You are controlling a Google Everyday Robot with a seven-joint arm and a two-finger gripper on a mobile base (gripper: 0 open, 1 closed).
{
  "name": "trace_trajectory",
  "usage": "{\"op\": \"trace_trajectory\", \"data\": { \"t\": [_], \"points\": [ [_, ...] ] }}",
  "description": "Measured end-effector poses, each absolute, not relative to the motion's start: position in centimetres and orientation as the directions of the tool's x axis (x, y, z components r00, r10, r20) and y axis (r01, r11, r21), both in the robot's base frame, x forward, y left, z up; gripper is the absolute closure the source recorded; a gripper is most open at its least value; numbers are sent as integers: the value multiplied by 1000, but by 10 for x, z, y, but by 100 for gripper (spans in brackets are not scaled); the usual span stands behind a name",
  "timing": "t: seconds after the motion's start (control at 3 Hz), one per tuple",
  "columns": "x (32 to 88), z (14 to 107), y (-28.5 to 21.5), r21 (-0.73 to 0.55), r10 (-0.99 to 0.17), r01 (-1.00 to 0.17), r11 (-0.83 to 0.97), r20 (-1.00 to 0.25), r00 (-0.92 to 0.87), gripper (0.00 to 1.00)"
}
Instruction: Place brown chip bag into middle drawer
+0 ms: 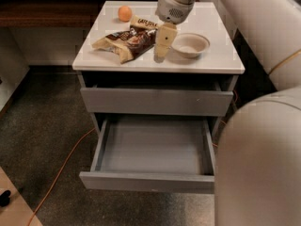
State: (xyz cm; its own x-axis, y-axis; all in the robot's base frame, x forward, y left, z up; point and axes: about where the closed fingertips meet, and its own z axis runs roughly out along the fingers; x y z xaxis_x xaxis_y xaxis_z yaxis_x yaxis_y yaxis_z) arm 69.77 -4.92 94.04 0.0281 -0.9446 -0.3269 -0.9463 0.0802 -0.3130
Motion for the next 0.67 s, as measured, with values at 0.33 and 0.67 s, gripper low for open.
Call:
{"op": "trace_trajectory", "data": {
  "t": [0.33,0.67],
  "points": [
    [731,929,-25,-336,-947,-939,70,-318,43,0],
    [768,904,-5,-350,-960,-935,54,-276,47,0]
  ]
}}
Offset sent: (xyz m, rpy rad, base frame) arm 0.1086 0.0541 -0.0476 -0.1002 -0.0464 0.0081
